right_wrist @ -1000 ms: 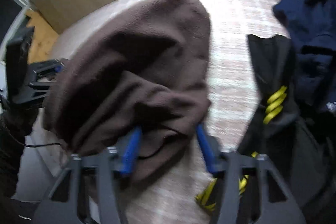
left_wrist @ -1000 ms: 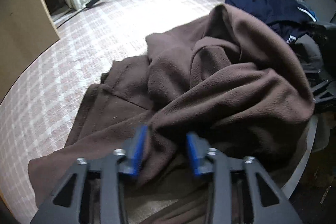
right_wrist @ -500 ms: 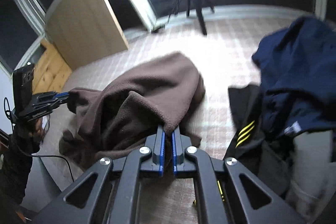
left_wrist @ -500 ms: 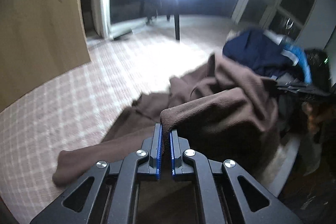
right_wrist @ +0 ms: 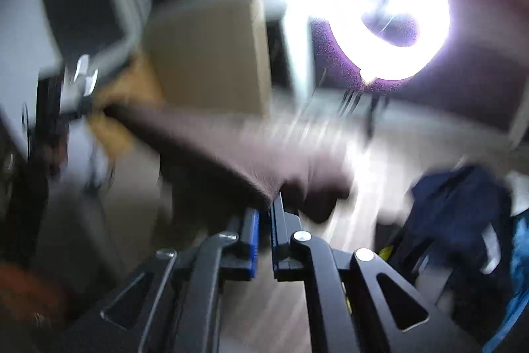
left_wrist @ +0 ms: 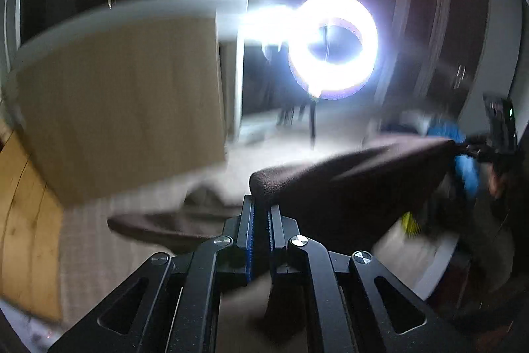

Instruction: Fold clothes

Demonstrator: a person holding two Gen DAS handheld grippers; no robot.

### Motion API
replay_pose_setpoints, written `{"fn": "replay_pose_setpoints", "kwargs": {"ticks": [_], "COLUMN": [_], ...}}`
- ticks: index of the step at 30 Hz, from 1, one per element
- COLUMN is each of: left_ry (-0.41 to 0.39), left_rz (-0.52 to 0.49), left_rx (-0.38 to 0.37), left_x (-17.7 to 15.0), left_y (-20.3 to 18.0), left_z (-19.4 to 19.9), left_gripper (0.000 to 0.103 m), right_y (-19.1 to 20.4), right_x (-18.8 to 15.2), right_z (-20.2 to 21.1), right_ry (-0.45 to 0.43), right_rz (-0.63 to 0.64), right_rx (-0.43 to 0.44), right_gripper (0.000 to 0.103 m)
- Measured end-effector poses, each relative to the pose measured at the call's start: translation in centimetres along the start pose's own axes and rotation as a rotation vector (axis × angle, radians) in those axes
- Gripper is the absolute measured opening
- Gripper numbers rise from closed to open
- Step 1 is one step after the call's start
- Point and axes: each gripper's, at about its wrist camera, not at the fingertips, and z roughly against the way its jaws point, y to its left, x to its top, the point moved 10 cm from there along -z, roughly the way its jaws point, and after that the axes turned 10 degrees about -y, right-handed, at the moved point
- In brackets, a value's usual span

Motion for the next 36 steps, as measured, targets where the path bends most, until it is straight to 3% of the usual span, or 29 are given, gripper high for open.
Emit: {"fn": "replay_pose_setpoints", "kwargs": {"ticks": [2, 4, 5, 8, 10, 11, 12, 13, 17, 20, 22, 24, 25, 28, 33, 36], "left_ry": [0.044, 0.087, 0.109, 0.071, 0.04, 0.025, 0.013, 0.002, 0.075, 0.142, 0.18, 0.192, 0.185, 0.123, 0.043, 0.01], "left_rz": [0.003, 0.005, 0.007, 0.046, 0.074, 0.088, 0.075, 0.056, 0.001, 0.008, 0.015, 0.015, 0.019, -0.025, -0.076, -0.076], "left_rx": [0.019, 0.038, 0.048, 0.02, -0.001, -0.012, -0.038, -0.068, -0.151, -0.191, -0.216, -0.216, -0.197, -0.141, -0.085, -0.074], "left_x": [-2.4, -4.8, -6.0, -4.2, -2.8, -2.1, -1.2, -0.3, 0.4, 0.1, -0.1, -0.1, 0.1, 1.1, 2.6, 3.4], "left_y": [1.3, 2.6, 3.3, 3.7, 3.9, 4.0, 3.0, 1.8, -2.8, -4.9, -6.1, -6.7, -6.8, -7.0, -7.3, -7.1], "left_z": [0.8, 1.6, 2.0, 0.5, -0.7, -1.2, -2.3, -3.5, -10.7, -14.2, -15.9, -16.2, -16.1, -14.7, -12.6, -11.2], "left_gripper": [0.011, 0.01, 0.01, 0.01, 0.023, 0.039, 0.047, 0.048, 0.048, 0.048, 0.041, 0.018, 0.016, 0.009, 0.007, 0.007], "right_y": [0.3, -0.7, -1.4, -3.8, -4.8, -5.0, -5.4, -5.6, -7.2, -6.7, -5.9, -5.0, -4.6, -4.0, -4.5, -4.5], "right_x": [-6.0, -12.0, -13.5, -13.1, -11.5, -10.8, -10.0, -9.4, -9.3, -9.8, -9.9, -10.2, -10.2, -9.6, -7.3, -6.0], "right_z": [-3.1, -5.7, -6.4, -7.9, -9.2, -10.1, -11.4, -12.8, -18.2, -21.0, -22.4, -23.0, -23.0, -22.1, -18.9, -17.4], "right_ry": [0.176, 0.359, 0.391, 0.343, 0.303, 0.277, 0.257, 0.25, 0.278, 0.314, 0.32, 0.324, 0.319, 0.277, 0.17, 0.136], "right_rz": [0.012, 0.008, -0.019, -0.094, -0.122, -0.134, -0.144, -0.14, -0.145, -0.191, -0.196, -0.149, -0.139, -0.111, -0.158, -0.12], "right_rx": [-0.044, -0.117, -0.139, -0.179, -0.197, -0.198, -0.192, -0.182, -0.183, -0.117, -0.079, -0.089, -0.082, -0.074, -0.062, -0.078], "right_gripper": [0.027, 0.028, 0.028, 0.03, 0.043, 0.05, 0.052, 0.052, 0.052, 0.052, 0.052, 0.052, 0.049, 0.011, 0.008, 0.007]}}
